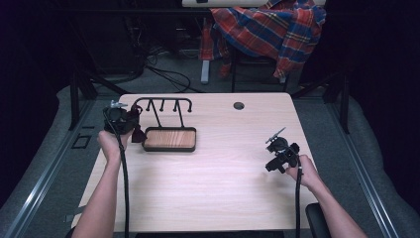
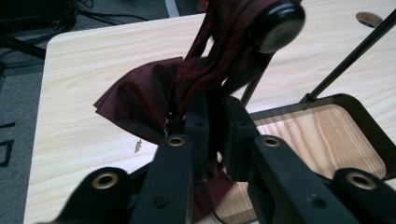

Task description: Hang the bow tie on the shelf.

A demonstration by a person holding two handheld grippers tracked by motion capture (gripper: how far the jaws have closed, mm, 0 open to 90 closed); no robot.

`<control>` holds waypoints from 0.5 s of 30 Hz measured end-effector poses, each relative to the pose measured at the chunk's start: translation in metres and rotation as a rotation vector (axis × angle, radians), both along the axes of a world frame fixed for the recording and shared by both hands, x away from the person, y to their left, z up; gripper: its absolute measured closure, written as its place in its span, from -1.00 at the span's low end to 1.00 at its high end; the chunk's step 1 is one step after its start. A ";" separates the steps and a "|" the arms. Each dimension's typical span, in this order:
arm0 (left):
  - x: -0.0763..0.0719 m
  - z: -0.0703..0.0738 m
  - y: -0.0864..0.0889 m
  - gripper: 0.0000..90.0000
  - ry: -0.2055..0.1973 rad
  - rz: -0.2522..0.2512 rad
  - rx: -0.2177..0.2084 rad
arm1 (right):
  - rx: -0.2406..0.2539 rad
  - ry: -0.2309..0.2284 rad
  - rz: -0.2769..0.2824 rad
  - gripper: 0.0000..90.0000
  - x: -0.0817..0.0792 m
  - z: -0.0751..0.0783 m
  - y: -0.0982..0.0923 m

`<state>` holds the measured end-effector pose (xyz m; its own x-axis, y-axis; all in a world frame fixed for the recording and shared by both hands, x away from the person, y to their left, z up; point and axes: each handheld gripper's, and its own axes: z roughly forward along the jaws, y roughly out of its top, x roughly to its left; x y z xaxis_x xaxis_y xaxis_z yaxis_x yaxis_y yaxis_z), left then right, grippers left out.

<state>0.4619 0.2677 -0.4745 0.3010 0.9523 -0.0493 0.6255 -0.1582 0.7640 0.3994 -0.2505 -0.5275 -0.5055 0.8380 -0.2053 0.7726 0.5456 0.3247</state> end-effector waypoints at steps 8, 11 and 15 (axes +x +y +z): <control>-0.004 0.007 -0.005 0.41 0.009 -0.008 0.035 | -0.012 0.012 0.011 -0.66 0.000 0.002 -0.001; -0.006 0.009 -0.007 0.28 0.013 -0.009 0.054 | -0.014 0.014 0.013 -0.66 0.000 0.003 -0.001; -0.009 0.012 -0.007 0.14 0.015 0.001 0.065 | -0.009 0.008 0.012 -0.66 0.000 0.003 -0.001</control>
